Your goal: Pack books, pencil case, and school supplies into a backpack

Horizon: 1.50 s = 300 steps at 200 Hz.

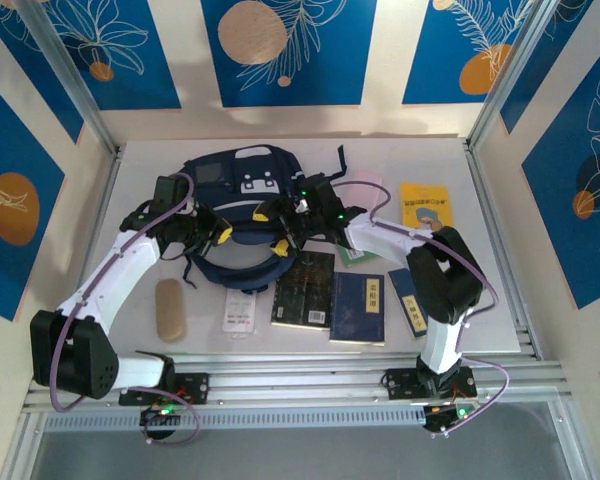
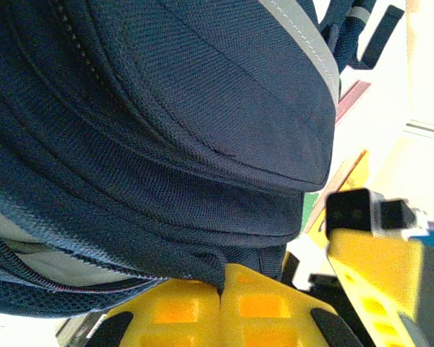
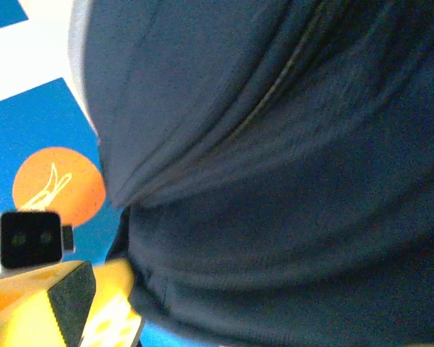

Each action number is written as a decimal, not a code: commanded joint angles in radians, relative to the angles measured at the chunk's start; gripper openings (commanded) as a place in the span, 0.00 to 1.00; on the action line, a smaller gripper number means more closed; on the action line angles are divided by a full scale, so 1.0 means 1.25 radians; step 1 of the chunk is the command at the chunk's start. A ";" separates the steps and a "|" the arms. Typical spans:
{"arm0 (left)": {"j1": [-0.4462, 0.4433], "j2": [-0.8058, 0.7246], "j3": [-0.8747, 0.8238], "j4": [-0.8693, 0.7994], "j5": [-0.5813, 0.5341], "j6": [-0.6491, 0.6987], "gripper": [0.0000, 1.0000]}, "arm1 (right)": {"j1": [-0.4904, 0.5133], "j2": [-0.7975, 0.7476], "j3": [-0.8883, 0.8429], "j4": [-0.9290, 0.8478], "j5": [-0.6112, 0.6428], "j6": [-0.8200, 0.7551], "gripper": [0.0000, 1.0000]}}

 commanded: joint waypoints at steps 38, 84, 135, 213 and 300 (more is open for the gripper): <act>-0.021 -0.042 0.033 0.029 -0.002 0.037 0.00 | -0.009 0.070 0.151 -0.078 0.094 -0.085 0.38; -0.028 -0.063 0.039 -0.002 -0.028 0.104 0.00 | -0.030 0.161 0.367 -0.230 -0.039 -0.335 0.00; -0.041 -0.112 0.082 -0.031 -0.047 0.276 0.33 | -0.044 0.167 0.483 -0.273 -0.188 -0.466 0.00; -0.041 -0.168 0.140 -0.140 -0.138 0.477 0.67 | -0.134 0.328 0.790 -0.565 -0.243 -0.596 0.02; -0.041 -0.200 0.129 -0.181 -0.139 0.510 0.69 | -0.145 0.471 0.973 -0.691 -0.091 -0.660 0.50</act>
